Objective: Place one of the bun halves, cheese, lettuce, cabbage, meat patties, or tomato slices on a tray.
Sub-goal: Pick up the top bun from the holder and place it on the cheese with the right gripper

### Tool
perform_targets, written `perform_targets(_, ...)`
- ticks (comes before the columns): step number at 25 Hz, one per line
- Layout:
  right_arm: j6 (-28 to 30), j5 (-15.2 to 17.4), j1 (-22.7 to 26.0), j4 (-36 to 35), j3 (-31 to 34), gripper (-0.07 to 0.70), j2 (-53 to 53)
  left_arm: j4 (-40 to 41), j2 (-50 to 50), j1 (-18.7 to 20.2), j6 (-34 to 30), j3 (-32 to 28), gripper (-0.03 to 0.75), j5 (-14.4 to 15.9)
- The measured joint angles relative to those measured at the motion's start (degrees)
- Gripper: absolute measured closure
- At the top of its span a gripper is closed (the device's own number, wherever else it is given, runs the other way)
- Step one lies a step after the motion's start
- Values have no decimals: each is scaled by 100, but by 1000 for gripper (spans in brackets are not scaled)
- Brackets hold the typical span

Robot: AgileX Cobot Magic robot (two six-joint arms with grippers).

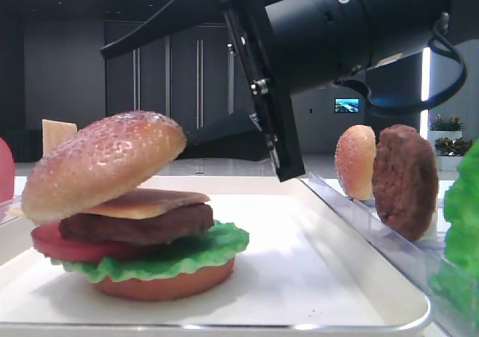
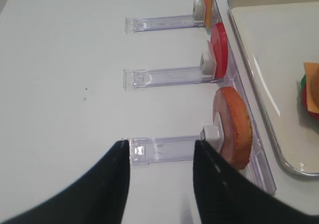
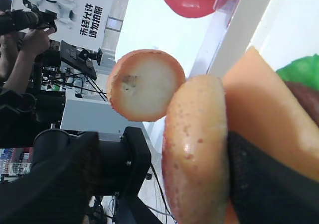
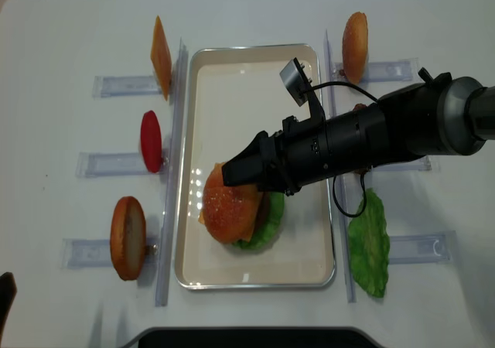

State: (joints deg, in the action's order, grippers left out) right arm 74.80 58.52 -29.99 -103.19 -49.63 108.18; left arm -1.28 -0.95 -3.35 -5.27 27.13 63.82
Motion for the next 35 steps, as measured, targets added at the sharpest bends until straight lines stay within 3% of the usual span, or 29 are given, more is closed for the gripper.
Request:
perform_targets(10,25,-161,0,0,0,134,0,0,0,0,0,0,389,0)
perform_targets(18,65,-536,0,162,0,134,-219,0,0,0,0,0,389,0)
perform_targets(30,65,-711,41,424,0,134,-295,0,0,0,0,0,389,0)
perform_targets(35,65,-934,132,633,0,134,-369,0,0,0,0,0,389,0)
